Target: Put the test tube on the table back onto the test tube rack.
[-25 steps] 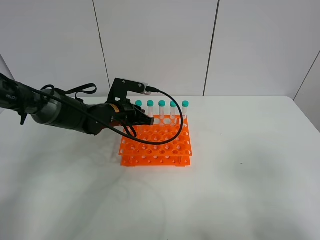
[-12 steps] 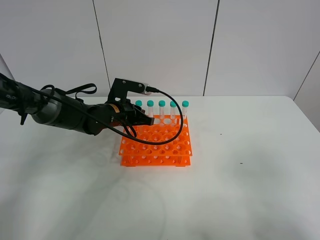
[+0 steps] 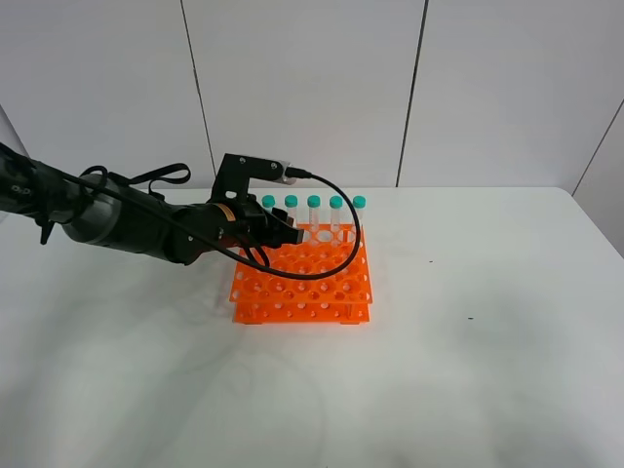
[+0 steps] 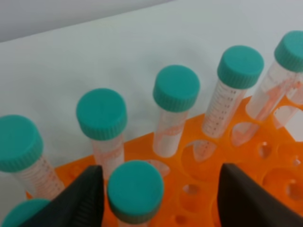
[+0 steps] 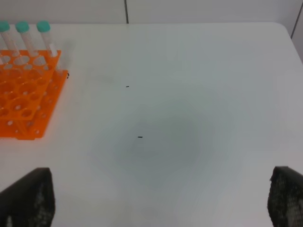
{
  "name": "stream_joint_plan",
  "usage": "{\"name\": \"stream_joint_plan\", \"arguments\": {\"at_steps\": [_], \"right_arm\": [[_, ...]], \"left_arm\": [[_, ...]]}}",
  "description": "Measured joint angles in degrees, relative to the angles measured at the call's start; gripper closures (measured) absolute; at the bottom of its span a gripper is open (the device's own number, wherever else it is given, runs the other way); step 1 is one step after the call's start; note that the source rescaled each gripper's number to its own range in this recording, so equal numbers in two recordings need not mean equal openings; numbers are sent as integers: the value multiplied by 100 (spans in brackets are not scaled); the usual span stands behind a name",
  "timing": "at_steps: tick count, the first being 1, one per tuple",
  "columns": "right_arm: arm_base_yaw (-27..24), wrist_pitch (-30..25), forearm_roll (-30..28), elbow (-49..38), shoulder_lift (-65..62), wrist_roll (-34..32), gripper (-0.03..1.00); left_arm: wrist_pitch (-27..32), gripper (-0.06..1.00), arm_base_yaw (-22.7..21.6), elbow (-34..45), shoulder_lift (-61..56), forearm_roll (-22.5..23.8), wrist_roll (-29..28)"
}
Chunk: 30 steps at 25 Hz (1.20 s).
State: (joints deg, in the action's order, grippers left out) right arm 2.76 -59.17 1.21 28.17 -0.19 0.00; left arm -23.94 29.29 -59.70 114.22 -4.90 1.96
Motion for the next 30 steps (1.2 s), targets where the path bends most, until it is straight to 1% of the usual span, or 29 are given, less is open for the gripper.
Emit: {"name": "stream_joint_plan", "arguments": {"at_steps": [5,10,14,15,16,17,19,21,24,27,30], "right_arm": [[0,0,0,0,0,0,-3],[0,0,0,0,0,0,-3],[0,0,0,0,0,0,-3],[0,0,0,0,0,0,-3],[0,0,0,0,0,0,-3],[0,0,0,0,0,0,-3],[0,0,0,0,0,0,-3],[0,0,0,0,0,0,-3],[0,0,0,0,0,0,-3],[0,0,0,0,0,0,-3],[0,0,0,0,0,0,-3]], "left_arm": [[58,35,5,6,-226,0,-369],[146,35,4,12,-758,0,-404],[445,34,4,12,-1575,0,-365],[569,32,4,12,-1775,0,-306],[756,26,4,12,-2013,0,-196],[986,20,4,-3,-2244,0,-76],[1722,6,4,-61,-2624,0,106],[2554,-1,4,-119,-2956,0,222],[3957,-4,4,-289,-3212,0,238],[5414,-5,4,-452,-3225,0,238],[6393,-5,-64,-519,-3198,29,232]]}}
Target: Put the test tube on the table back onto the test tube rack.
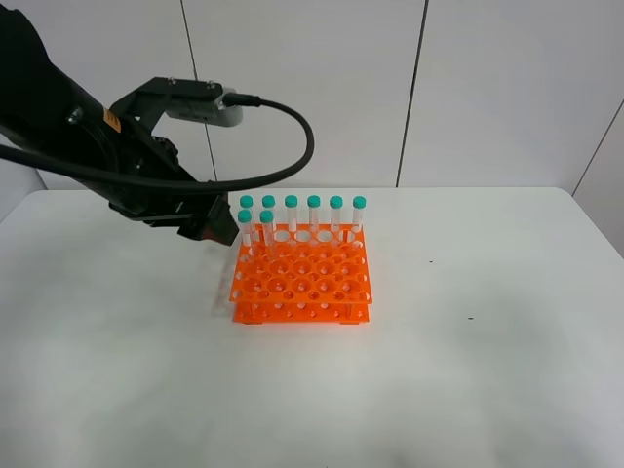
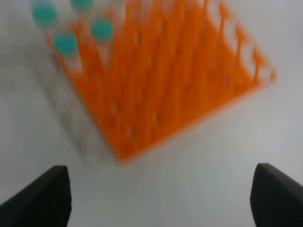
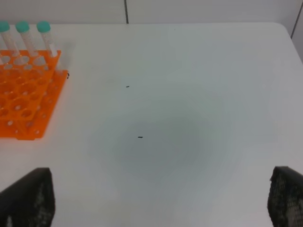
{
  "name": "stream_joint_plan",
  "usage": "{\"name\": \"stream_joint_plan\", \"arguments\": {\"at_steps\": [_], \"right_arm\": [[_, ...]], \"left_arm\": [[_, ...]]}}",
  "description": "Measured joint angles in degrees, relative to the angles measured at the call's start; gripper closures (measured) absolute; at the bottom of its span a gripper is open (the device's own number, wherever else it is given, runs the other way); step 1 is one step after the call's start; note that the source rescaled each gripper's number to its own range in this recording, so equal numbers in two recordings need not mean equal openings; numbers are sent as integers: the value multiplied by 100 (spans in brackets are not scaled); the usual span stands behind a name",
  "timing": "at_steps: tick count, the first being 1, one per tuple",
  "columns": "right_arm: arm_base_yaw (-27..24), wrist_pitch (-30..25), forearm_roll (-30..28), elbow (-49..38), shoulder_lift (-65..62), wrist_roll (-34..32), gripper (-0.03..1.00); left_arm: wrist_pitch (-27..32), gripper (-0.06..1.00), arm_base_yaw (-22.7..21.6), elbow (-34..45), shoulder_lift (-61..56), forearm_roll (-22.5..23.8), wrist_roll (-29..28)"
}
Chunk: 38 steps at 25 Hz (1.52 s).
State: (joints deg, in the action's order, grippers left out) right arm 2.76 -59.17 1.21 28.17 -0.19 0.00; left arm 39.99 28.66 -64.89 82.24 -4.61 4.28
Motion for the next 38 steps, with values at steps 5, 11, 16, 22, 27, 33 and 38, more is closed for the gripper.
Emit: {"name": "stream_joint_plan", "arguments": {"at_steps": [5,11,16,22,27,33,38], "right_arm": [[0,0,5,0,0,0,-3],[0,0,5,0,0,0,-3],[0,0,5,0,0,0,-3],[0,0,5,0,0,0,-3],[0,0,5,0,0,0,-3],[0,0,5,0,0,0,-3],[0,0,5,0,0,0,-3]], "left_arm": [[1214,-6,-331,-130,343,93,-37],[1232,-6,-1233,-130,440,103,-37],[1729,-6,-2532,-130,440,114,-41],[2069,-4,-3065,-11,118,210,-41],[2313,-4,-3065,894,-937,174,-41],[2329,-4,-3065,2457,-3074,174,-41],[2024,-4,-3065,3368,-5005,174,-61]]}}
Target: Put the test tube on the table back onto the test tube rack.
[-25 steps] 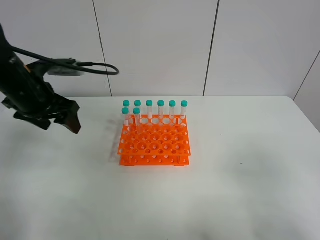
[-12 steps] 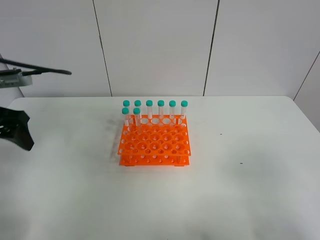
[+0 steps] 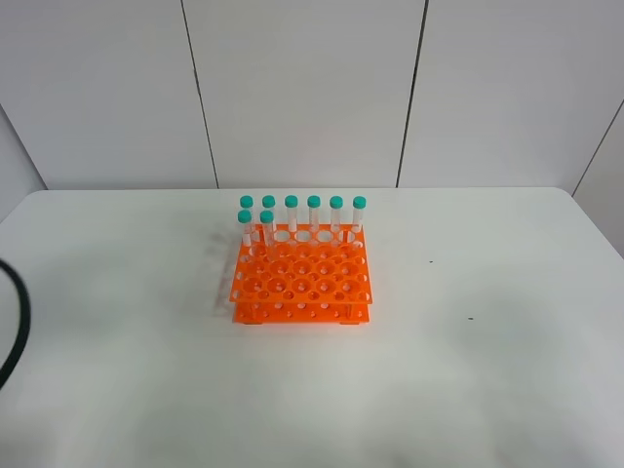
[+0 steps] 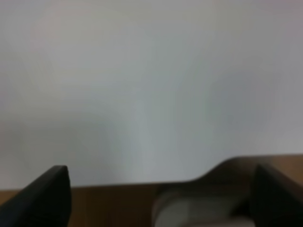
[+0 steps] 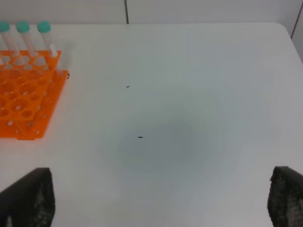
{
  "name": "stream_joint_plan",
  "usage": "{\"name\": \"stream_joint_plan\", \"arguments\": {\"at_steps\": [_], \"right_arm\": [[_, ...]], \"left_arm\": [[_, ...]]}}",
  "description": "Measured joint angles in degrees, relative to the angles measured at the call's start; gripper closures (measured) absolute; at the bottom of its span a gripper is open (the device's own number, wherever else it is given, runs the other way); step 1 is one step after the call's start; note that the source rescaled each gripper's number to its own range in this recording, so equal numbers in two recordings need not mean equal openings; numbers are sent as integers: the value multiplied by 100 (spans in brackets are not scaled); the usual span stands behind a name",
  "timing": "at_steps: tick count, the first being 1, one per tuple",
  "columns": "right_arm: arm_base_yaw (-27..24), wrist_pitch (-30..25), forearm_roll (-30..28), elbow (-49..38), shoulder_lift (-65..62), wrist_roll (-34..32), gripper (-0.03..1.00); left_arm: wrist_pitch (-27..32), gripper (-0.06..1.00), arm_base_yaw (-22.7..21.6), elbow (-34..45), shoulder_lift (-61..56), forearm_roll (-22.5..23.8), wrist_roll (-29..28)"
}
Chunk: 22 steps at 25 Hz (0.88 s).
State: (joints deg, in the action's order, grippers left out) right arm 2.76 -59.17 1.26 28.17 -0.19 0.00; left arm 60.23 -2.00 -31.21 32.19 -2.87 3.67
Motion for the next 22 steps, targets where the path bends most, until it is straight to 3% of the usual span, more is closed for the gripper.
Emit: {"name": "stream_joint_plan", "arguments": {"at_steps": [9,22], "right_arm": [[0,0,0,0,0,0,-3],[0,0,0,0,0,0,-3]], "left_arm": [[-10,-4,0,279,-2503,0,-4],[-10,-4,0,296,-3188,0,-4]]}}
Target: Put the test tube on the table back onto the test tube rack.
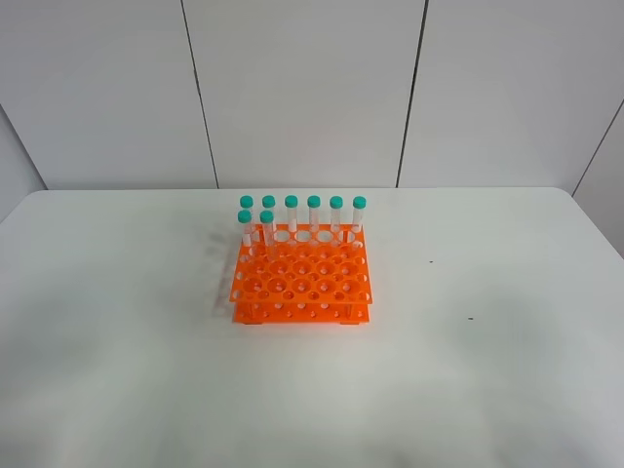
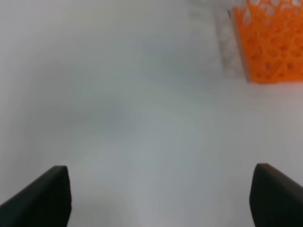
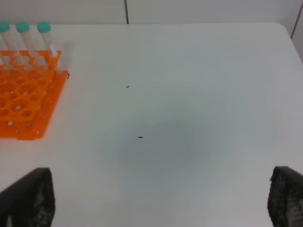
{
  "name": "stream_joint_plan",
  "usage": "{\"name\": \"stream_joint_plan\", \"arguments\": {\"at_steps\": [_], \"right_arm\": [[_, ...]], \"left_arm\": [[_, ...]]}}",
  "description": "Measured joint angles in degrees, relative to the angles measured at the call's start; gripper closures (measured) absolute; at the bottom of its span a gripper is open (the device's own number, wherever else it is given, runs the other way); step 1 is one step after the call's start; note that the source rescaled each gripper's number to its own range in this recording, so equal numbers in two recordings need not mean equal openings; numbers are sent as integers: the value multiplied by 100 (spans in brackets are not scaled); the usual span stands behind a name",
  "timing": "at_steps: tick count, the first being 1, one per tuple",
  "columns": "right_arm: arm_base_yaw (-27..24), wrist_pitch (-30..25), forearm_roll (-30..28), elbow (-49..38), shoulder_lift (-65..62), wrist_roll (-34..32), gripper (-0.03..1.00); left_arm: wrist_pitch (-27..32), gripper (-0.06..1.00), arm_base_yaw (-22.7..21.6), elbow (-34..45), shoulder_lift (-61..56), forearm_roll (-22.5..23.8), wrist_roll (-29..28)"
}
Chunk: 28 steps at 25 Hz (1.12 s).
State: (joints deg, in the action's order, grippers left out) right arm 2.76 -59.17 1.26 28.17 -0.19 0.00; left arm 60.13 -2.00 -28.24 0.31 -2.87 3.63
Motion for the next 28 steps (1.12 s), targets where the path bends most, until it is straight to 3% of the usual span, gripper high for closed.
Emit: {"name": "stream_joint_plan", "arguments": {"at_steps": [9,28], "right_arm": [[0,0,0,0,0,0,-3],[0,0,0,0,0,0,-3]], "left_arm": [[5,-4,345,0,-47,-7,0],[5,-4,198,0,-47,-7,0]]}}
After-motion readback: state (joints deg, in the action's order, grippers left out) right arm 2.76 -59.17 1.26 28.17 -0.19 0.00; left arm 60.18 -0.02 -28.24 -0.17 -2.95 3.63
